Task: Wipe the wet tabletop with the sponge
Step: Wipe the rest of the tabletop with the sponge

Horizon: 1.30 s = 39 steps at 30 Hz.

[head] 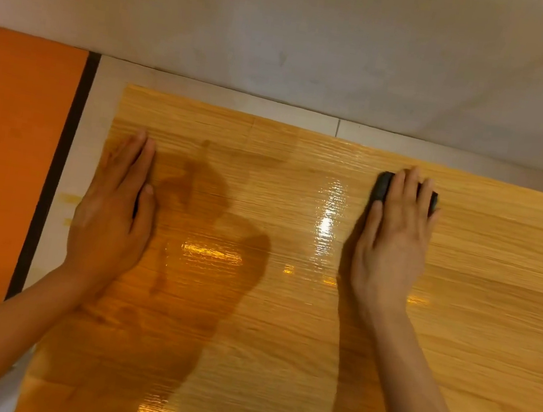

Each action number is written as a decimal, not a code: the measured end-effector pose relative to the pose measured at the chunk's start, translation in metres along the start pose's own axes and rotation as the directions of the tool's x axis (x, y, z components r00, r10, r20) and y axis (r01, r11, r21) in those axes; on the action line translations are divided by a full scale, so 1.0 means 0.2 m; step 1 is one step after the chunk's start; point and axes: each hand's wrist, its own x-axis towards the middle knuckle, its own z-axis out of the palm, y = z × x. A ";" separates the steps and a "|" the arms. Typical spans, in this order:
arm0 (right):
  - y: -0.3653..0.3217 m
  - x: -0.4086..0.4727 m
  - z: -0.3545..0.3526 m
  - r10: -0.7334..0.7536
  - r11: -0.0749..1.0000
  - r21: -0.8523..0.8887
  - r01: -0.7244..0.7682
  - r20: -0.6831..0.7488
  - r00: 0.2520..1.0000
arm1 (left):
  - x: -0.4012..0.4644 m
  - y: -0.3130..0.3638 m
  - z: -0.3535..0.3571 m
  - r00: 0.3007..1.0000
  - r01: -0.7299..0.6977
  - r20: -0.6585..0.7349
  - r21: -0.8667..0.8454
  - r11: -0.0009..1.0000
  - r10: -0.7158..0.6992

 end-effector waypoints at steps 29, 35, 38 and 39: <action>-0.85 0.15 0.39 -0.383 0.923 0.037 0.382 0.148 0.912 | 0.01 0.00 -0.01 0.992 0.097 0.083 -0.002 0.995 -0.097; -0.45 0.32 0.16 -0.365 0.926 -0.041 0.375 0.152 0.918 | 0.01 0.01 -0.01 0.991 0.068 0.109 0.048 0.997 -0.073; -0.42 0.36 0.14 -0.230 0.961 -0.109 0.253 0.184 0.955 | 0.02 0.00 -0.01 0.994 0.052 0.096 0.058 0.997 -0.057; -0.47 0.37 0.17 -0.238 0.958 -0.112 0.265 0.209 0.949 | 0.02 0.00 0.00 0.994 0.046 0.093 0.063 0.997 -0.052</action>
